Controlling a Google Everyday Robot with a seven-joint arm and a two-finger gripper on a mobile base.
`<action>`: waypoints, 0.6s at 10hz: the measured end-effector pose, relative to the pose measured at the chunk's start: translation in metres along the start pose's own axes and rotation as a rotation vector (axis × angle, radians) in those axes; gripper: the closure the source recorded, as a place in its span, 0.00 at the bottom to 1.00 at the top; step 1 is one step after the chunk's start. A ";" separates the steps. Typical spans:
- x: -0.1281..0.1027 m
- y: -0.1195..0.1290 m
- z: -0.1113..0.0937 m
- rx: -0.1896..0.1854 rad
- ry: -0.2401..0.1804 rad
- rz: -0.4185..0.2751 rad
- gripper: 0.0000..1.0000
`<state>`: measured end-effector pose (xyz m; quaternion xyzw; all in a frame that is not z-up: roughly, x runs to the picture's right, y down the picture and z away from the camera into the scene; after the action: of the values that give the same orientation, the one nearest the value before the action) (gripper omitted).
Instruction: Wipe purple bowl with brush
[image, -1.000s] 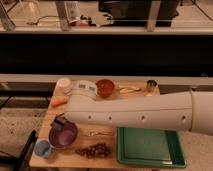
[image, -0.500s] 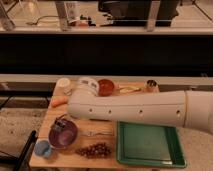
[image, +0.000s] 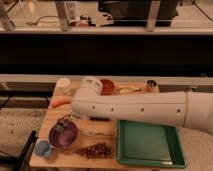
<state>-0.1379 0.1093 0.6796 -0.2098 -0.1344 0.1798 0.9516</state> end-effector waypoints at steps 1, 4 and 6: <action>0.005 -0.001 0.001 -0.011 0.001 0.013 1.00; 0.014 -0.004 0.004 -0.029 0.004 0.033 1.00; 0.014 -0.004 0.008 -0.038 0.006 0.026 1.00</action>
<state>-0.1269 0.1141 0.6908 -0.2303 -0.1320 0.1890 0.9454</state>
